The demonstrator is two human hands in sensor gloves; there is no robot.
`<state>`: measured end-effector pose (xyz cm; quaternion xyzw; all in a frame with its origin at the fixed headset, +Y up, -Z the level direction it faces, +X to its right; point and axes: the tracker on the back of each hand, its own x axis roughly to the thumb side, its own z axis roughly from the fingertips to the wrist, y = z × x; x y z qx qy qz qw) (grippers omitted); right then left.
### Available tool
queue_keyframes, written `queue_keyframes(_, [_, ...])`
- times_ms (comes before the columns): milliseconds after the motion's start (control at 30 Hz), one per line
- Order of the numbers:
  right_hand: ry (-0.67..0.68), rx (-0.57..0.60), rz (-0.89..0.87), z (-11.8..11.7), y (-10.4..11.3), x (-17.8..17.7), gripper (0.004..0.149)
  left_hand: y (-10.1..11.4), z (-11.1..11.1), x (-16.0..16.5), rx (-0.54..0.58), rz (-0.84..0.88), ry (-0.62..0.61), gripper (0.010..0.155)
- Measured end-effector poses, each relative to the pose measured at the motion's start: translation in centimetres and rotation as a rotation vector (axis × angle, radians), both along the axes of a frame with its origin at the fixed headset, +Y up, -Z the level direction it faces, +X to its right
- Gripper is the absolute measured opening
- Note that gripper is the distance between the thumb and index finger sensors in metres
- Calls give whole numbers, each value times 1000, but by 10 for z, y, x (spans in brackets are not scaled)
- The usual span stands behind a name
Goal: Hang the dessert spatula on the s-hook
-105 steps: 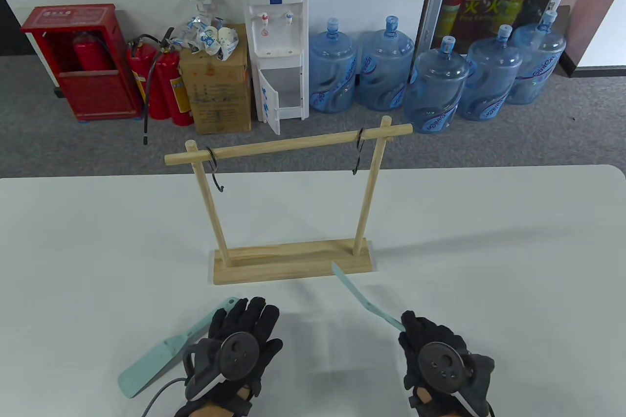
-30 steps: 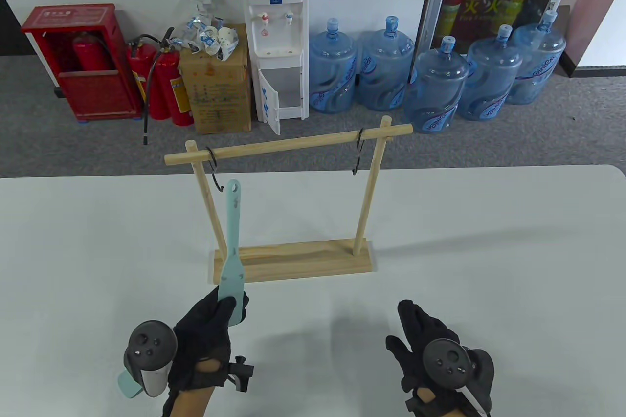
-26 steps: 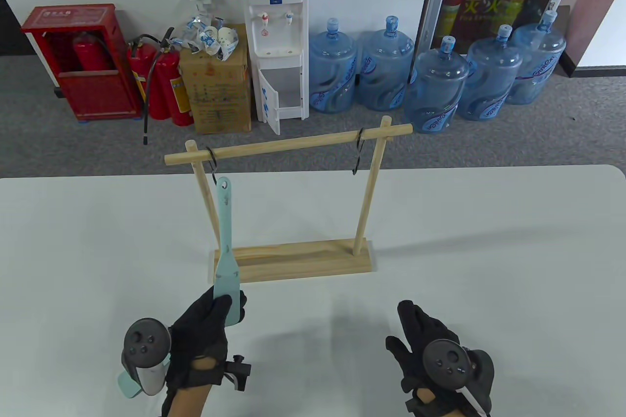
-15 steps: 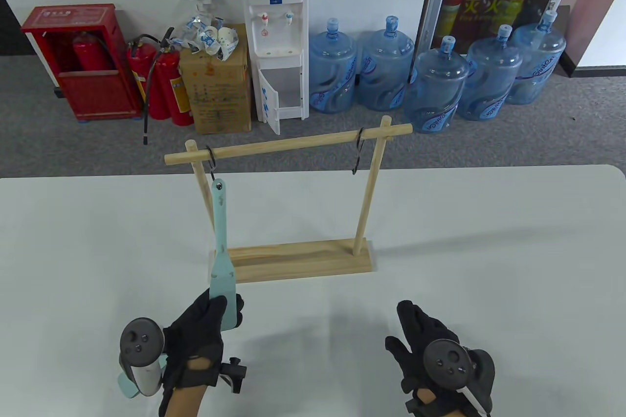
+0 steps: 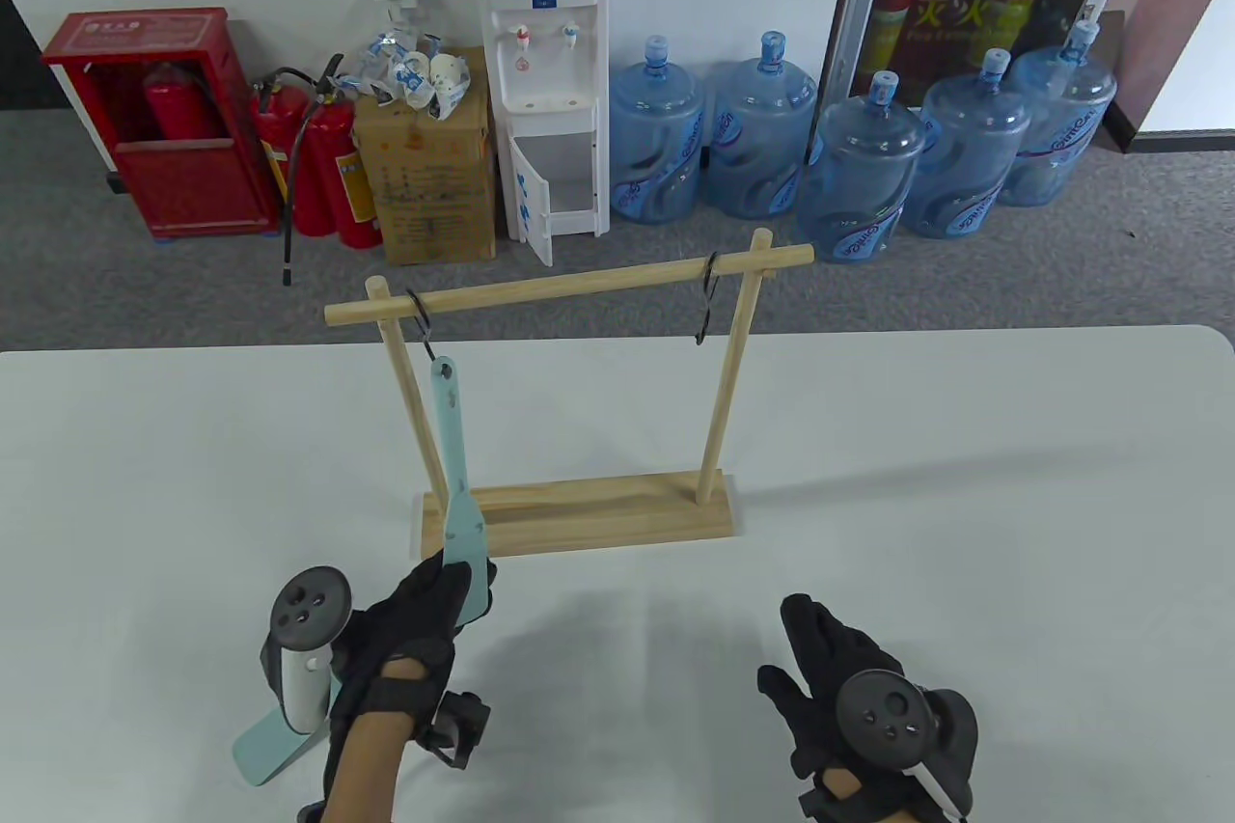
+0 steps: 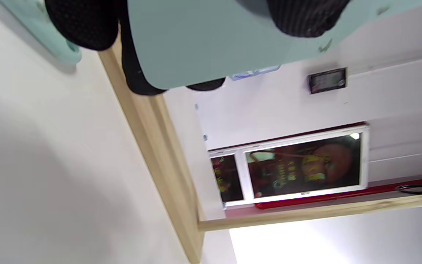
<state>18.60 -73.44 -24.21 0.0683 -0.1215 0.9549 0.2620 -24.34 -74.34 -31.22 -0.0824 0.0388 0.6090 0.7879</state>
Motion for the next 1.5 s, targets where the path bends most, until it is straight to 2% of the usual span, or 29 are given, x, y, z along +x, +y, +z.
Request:
queue_keyframes(233, [10,-4,-8,-1,0,1,72,-16,-24,8,-109,-24,58,67])
queue_keyframes(433, [14,-18,-12,-2,-2,1,72,-23,-39,10,-147,32,30,75])
queue_keyframes(600, [21,-28,-13,-2,-3,1,72,-18,-37,7,-95,52,45,79])
queue_keyframes(833, [44,-53,-6,-3,-5,-1,72,-4,-25,-11,34,10,98,74])
queue_keyframes(967, [42,-57,-4,-4,-5,-1,72,10,-13,-16,147,-96,83,72])
queue_keyframes(1033, [41,-59,-5,-4,-5,-1,72,19,-5,-20,210,-226,57,70])
queue_keyframes(1167, [40,-58,-4,-4,-5,-1,72,33,10,-26,255,-495,14,69])
queue_keyframes(1267, [39,-61,-3,-4,-5,-1,71,32,20,-32,207,-677,-21,70])
queue_keyframes(1500, [44,-71,-1,-4,-6,-3,71,16,32,-48,-11,-885,-65,74])
